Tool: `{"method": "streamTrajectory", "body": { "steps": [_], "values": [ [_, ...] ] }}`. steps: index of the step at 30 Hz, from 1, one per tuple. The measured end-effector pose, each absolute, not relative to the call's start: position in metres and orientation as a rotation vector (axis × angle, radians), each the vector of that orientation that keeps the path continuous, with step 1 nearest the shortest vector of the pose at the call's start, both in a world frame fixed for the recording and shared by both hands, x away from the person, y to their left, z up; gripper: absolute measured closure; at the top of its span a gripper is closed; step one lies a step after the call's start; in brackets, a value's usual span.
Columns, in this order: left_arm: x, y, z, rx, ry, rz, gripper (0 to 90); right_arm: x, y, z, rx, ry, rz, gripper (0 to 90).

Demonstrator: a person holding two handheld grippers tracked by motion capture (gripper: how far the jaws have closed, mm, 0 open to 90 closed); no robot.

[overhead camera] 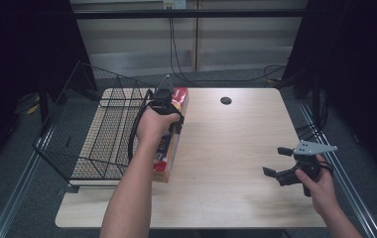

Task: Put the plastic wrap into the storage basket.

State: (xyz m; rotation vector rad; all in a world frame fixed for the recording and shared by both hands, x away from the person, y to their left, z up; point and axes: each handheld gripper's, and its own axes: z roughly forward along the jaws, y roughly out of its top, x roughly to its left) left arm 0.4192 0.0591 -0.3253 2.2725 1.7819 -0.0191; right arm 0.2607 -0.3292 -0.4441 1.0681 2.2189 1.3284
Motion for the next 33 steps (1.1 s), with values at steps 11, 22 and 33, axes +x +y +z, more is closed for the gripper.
{"method": "streamTrajectory", "body": {
  "steps": [11, 22, 33],
  "values": [
    [0.421, 0.068, -0.311, 2.251, 1.806, 0.000, 42.7, 0.260, -0.330, -0.443, 1.067, 2.217, 1.332, 0.9],
    [0.422, 0.076, -0.301, 2.238, 1.831, 0.024, 42.8, 0.260, -0.330, -0.443, 1.069, 2.213, 1.331, 0.9],
    [0.423, 0.082, -0.291, 2.218, 1.852, 0.027, 42.8, 0.260, -0.330, -0.443, 1.069, 2.217, 1.331, 0.9]
  ]
}}
